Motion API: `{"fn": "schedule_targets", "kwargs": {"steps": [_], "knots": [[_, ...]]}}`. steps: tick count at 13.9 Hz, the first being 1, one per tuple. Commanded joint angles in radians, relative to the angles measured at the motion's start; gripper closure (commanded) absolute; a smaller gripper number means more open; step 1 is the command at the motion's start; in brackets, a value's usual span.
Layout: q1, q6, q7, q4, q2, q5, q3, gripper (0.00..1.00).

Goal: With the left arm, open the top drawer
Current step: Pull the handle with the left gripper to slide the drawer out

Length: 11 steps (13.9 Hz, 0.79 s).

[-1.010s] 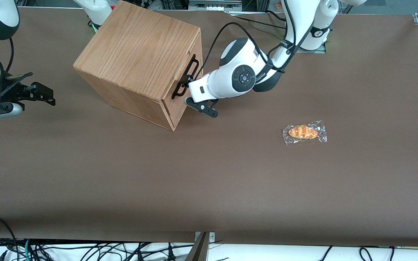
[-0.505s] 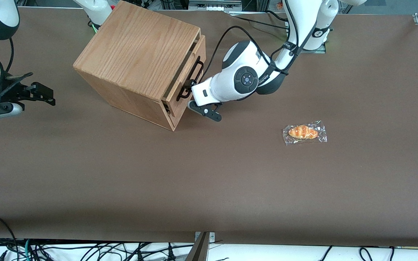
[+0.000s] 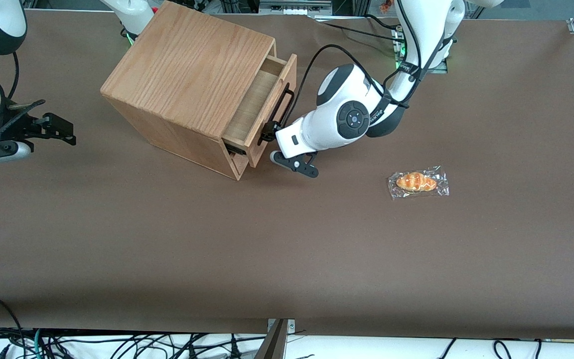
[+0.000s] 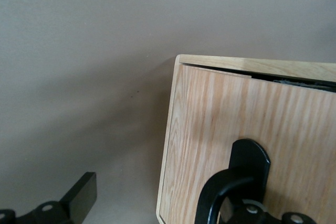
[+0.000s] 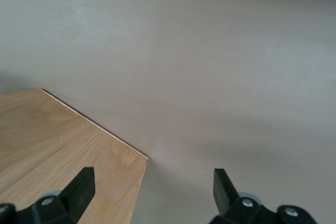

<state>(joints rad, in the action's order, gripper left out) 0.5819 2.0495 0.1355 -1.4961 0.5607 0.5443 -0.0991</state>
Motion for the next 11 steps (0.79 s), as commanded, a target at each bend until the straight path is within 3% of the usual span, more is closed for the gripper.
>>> {"fn": "schedule_targets", "kwargs": {"steps": [1, 11], "knots": [[-0.036, 0.006, 0.010, 0.016, 0.008, -0.041, 0.009, 0.00], [-0.100, 0.001, 0.009, 0.017, 0.007, -0.041, 0.009, 0.00]]}}
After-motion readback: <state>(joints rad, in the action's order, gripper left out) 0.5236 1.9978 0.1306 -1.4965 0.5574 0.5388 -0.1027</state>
